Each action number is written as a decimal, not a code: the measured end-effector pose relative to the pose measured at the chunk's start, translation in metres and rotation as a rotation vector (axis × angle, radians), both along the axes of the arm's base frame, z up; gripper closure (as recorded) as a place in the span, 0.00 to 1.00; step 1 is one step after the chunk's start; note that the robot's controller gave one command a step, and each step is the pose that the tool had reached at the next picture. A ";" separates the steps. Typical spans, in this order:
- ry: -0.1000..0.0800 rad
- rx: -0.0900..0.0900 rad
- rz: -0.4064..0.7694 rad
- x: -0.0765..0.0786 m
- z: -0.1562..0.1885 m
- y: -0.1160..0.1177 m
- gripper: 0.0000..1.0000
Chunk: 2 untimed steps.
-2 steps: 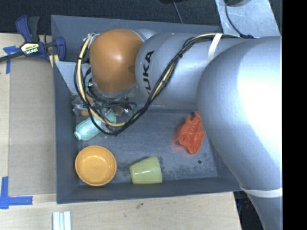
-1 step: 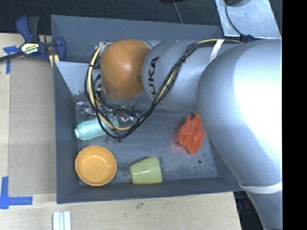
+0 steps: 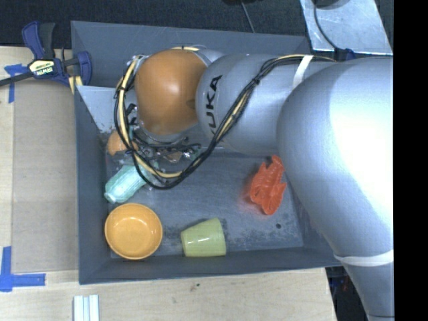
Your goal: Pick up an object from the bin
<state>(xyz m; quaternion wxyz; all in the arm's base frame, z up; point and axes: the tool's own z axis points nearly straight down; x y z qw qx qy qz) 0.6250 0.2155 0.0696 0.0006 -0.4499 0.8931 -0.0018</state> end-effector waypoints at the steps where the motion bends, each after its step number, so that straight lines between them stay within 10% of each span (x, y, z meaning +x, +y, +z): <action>1: 0.000 0.000 -0.001 0.000 0.000 0.000 1.00; 2: -0.002 0.002 -0.003 0.000 0.014 0.000 1.00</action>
Offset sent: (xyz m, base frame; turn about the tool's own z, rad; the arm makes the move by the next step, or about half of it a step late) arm 0.0000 0.0001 0.0218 0.0005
